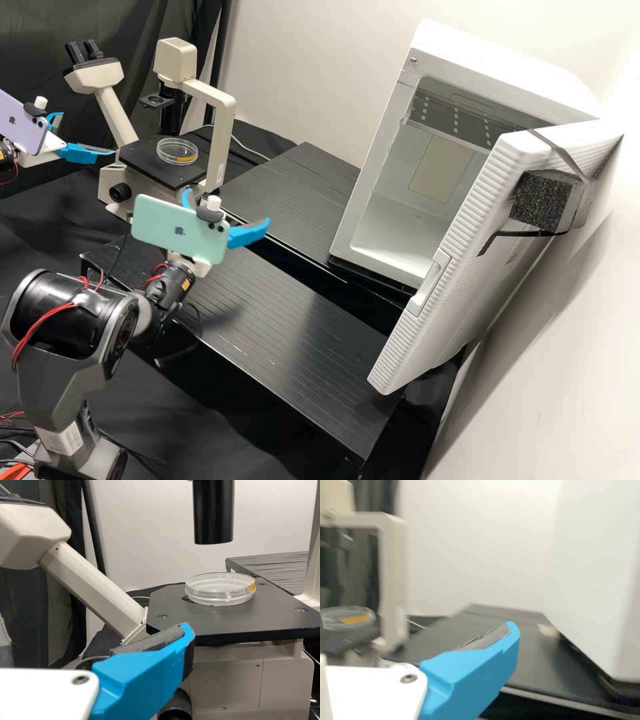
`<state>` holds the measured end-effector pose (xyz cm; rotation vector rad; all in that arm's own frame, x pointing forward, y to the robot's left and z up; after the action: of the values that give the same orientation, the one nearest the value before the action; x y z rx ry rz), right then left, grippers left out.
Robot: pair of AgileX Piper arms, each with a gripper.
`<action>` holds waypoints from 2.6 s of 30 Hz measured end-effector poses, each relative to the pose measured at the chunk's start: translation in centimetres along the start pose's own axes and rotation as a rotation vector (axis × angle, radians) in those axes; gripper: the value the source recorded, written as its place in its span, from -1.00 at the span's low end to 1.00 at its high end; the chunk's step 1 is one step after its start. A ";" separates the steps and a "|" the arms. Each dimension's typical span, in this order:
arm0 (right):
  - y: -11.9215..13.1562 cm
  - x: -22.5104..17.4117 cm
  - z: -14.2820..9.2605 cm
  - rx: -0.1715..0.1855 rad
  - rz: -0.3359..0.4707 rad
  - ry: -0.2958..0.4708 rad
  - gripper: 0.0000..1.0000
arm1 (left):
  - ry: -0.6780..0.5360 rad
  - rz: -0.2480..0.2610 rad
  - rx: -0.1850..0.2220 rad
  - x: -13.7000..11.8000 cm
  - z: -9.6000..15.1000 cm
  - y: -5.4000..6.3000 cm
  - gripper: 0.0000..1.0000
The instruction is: Move the petri dish to the bench.
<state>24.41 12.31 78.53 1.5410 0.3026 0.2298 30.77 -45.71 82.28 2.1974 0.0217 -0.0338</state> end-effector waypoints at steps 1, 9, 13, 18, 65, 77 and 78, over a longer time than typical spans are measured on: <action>-0.2 0.4 -0.5 0.002 -0.002 0.017 1.00 | 0.000 0.000 0.000 0.0 0.0 0.0 1.00; -1.3 3.9 -3.9 0.017 -0.003 0.103 1.00 | 0.000 0.000 0.000 0.0 0.0 0.0 1.00; -2.1 5.6 -5.6 0.028 -0.036 0.133 1.00 | 0.000 0.000 0.000 0.0 0.0 0.0 1.00; -3.7 7.6 -7.8 0.019 -0.088 0.172 1.00 | 0.000 0.000 0.000 0.0 0.0 0.0 1.00; -15.2 21.3 -7.8 0.036 -0.302 -0.041 1.00 | 0.000 0.000 0.000 0.0 0.0 0.0 1.00; -15.8 22.5 -7.5 0.055 -0.284 -0.082 1.00 | 0.000 0.000 0.000 0.0 0.0 0.0 1.00; -15.9 22.6 -7.5 0.045 -0.286 -0.082 1.00 | 0.000 0.000 0.000 0.0 0.0 0.0 1.00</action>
<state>42.51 26.58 61.53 1.5270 0.4608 -0.0643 30.77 -45.71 82.28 2.1974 0.0217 -0.0338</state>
